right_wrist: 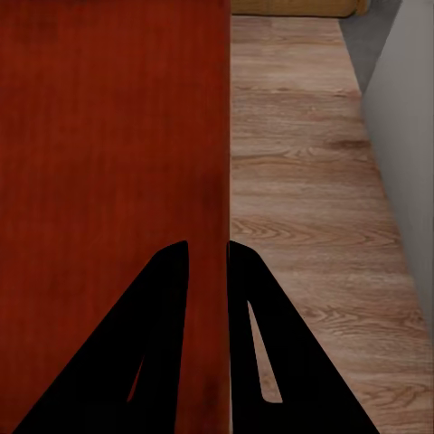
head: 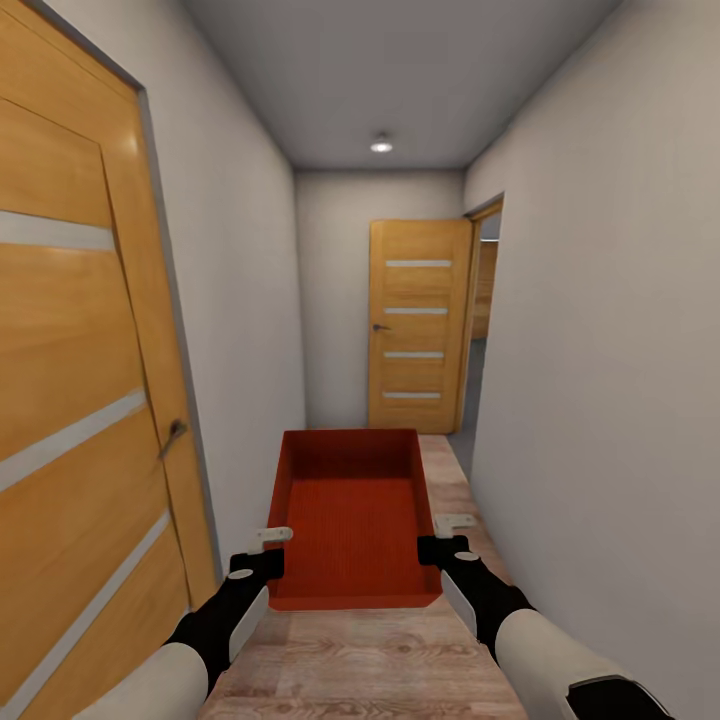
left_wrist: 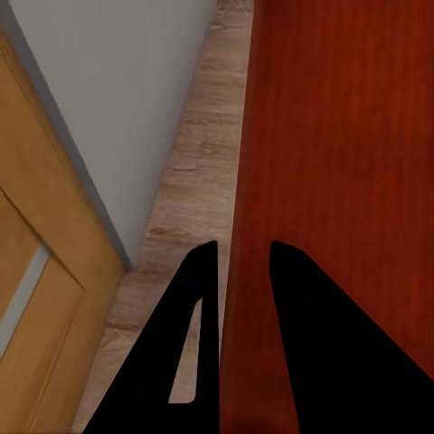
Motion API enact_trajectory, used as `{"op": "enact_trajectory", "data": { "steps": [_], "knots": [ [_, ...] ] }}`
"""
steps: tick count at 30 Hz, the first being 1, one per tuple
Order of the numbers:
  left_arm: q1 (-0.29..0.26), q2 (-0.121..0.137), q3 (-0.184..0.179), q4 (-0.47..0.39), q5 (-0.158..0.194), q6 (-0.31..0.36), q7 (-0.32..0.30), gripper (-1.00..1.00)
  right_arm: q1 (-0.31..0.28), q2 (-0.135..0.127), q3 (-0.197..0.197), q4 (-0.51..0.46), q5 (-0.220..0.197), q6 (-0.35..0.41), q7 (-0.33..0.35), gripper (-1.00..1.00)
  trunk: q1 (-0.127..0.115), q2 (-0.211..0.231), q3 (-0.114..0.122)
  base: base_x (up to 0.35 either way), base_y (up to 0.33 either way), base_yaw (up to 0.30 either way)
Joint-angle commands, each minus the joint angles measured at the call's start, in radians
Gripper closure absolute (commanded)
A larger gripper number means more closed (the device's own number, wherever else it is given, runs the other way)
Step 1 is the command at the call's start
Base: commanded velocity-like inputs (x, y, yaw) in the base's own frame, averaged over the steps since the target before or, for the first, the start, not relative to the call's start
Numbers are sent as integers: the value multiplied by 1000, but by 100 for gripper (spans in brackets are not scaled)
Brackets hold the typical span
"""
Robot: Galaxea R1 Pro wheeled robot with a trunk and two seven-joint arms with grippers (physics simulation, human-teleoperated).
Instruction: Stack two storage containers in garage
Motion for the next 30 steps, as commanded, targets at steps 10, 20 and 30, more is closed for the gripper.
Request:
{"op": "enact_trajectory", "data": {
  "steps": [10, 20, 30],
  "knots": [
    [0, 63, 60, 3, 13, 7, 11, 100, -1, -3, -8, -5, 8, -13, -5, 100, 1, -1, 0, 325, 0, 0],
    [0, 61, 61, 3, 13, 7, 11, 100, -1, -1, -8, -5, 7, -13, -5, 100, 1, -1, 0, 324, 0, 0],
    [0, 60, 61, 4, 13, 7, 11, 100, -1, 3, -8, -5, 7, -14, -7, 100, 1, -1, 0, 324, 0, 0]
  ]
}}
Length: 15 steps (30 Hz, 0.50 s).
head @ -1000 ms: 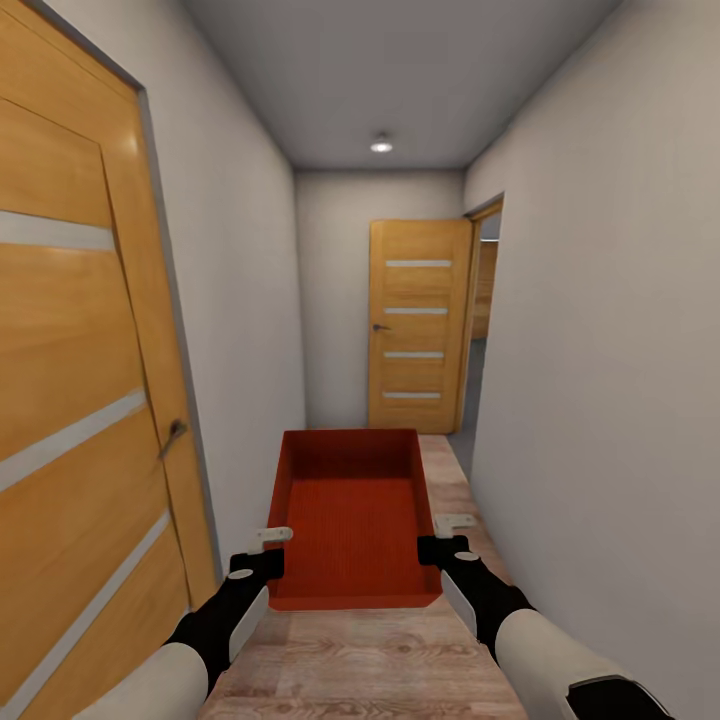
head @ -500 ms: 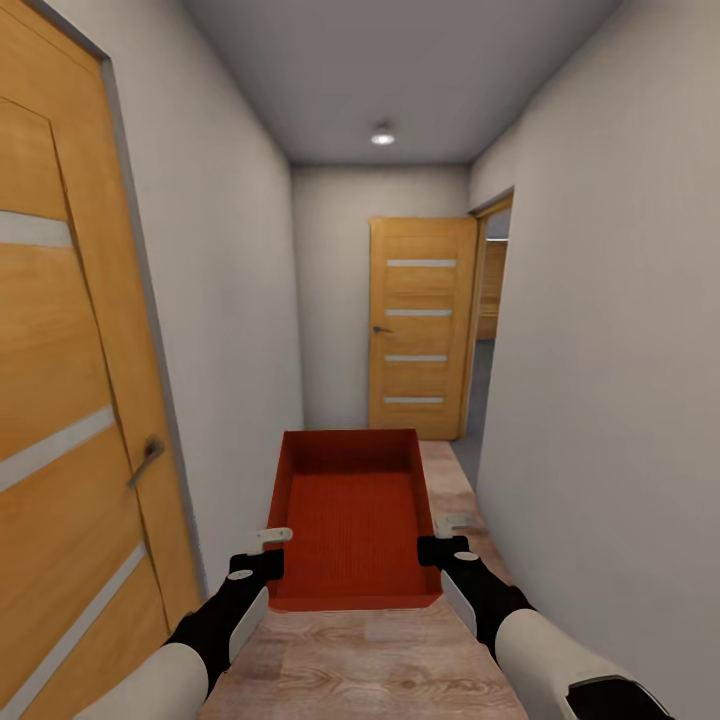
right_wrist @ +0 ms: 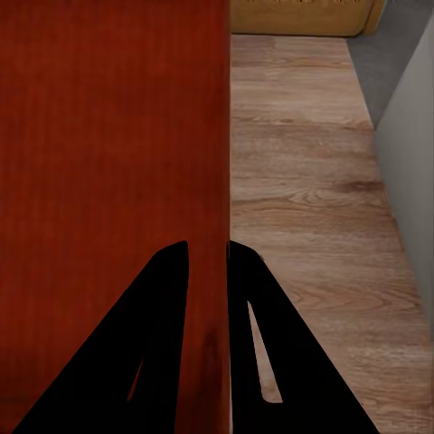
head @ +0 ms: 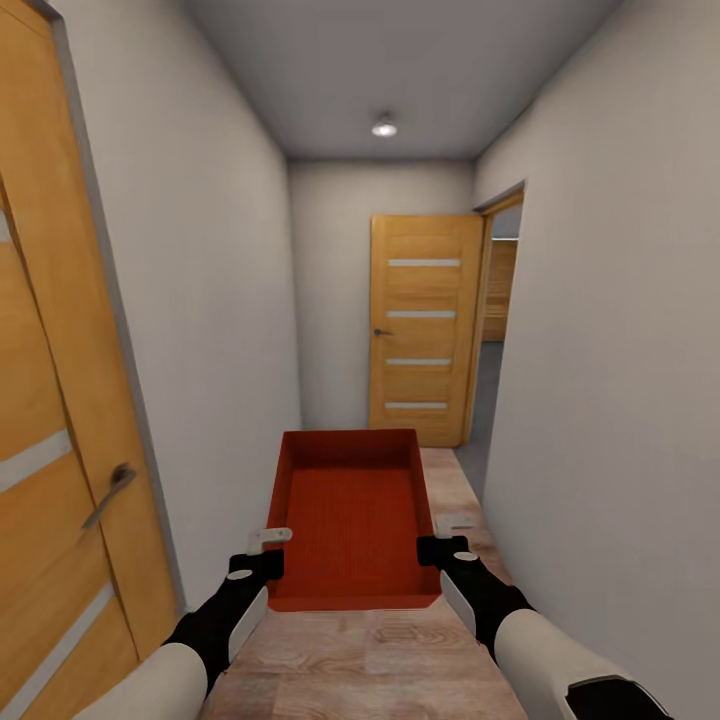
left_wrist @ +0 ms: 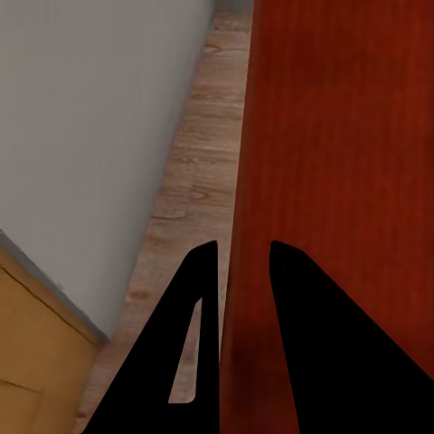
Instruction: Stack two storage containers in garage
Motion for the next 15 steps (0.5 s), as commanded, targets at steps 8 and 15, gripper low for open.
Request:
{"op": "enact_trajectory", "data": {
  "steps": [8, 15],
  "knots": [
    [1, 57, 61, 0, 10, 7, 15, 100, -1, -2, -6, -5, 3, -16, -4, 100, 1, -1, 0, 324, 0, 0],
    [1, 58, 61, 0, 10, 7, 15, 100, -1, -2, -6, -5, 3, -16, -3, 100, 1, -1, 0, 324, 0, 0]
  ]
}}
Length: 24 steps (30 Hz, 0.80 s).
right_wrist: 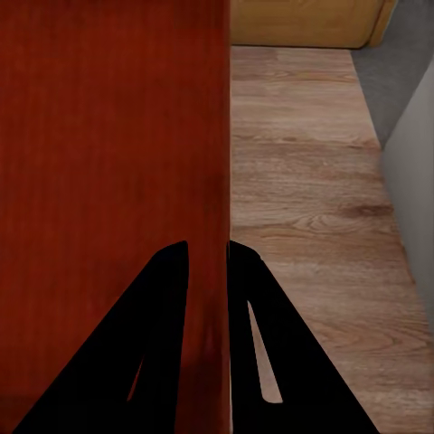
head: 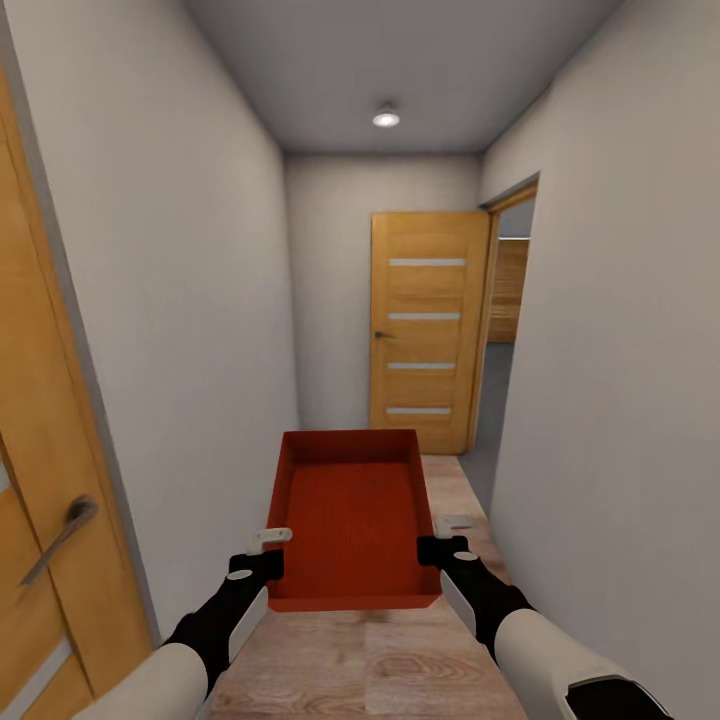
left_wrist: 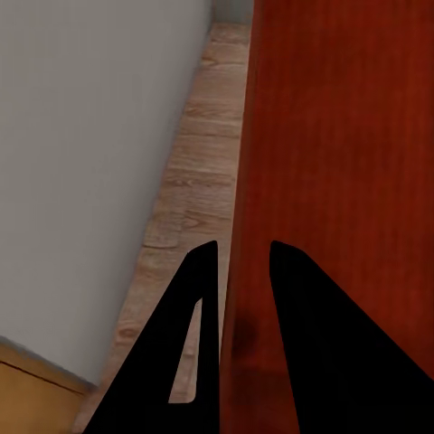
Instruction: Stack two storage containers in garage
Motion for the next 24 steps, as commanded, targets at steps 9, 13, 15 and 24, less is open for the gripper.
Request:
{"op": "enact_trajectory", "data": {
  "steps": [9, 13, 15, 24],
  "knots": [
    [0, 59, 59, 1, 11, 7, 14, 100, 0, -1, -9, -5, 4, -17, -3, 100, 1, -1, 0, 324, 0, 0],
    [0, 59, 59, 2, 11, 7, 14, 100, 0, -1, -8, -5, 3, -18, -4, 100, 1, -1, 0, 324, 0, 0],
    [0, 59, 59, 2, 11, 7, 14, 100, 0, -1, -8, -5, 3, -18, -4, 100, 1, -1, 0, 324, 0, 0],
    [0, 59, 59, 0, 11, 6, 14, 100, 0, -1, -8, -5, 3, -18, -4, 100, 1, -1, 0, 324, 0, 0]
  ]
}}
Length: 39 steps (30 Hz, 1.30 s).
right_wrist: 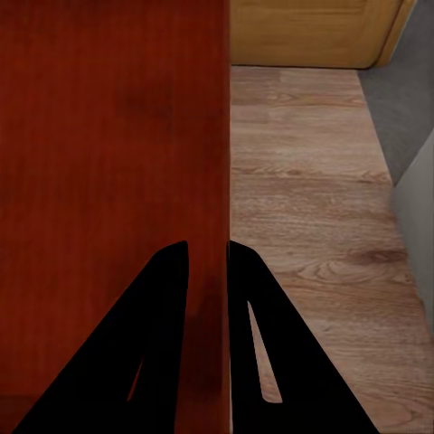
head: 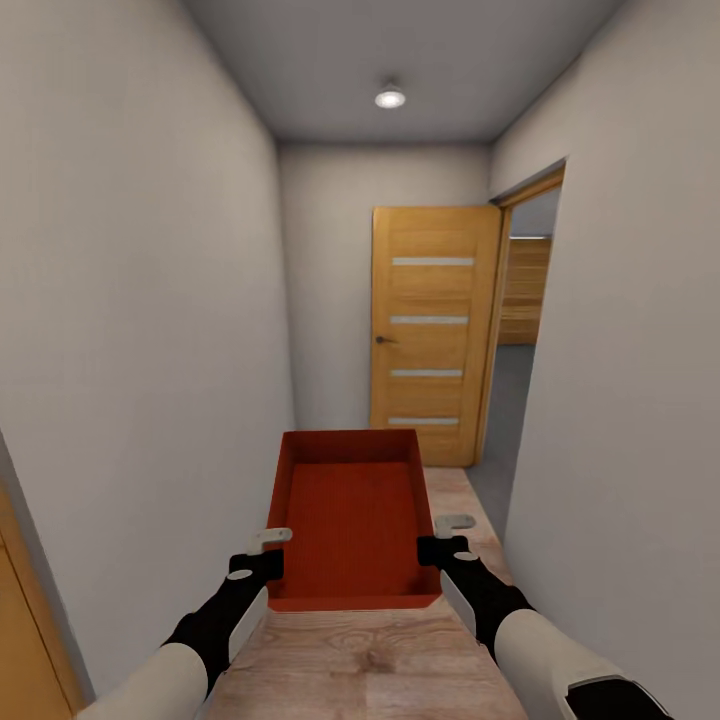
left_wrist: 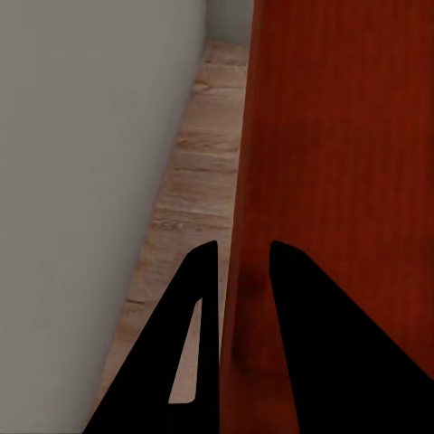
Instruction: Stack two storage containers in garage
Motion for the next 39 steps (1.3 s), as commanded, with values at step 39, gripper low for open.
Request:
{"op": "enact_trajectory", "data": {
  "steps": [39],
  "knots": [
    [0, 58, 59, 0, 11, 6, 14, 100, 0, -2, -8, -5, 5, -16, -4, 100, 1, -1, 0, 324, 0, 0]
  ]
}}
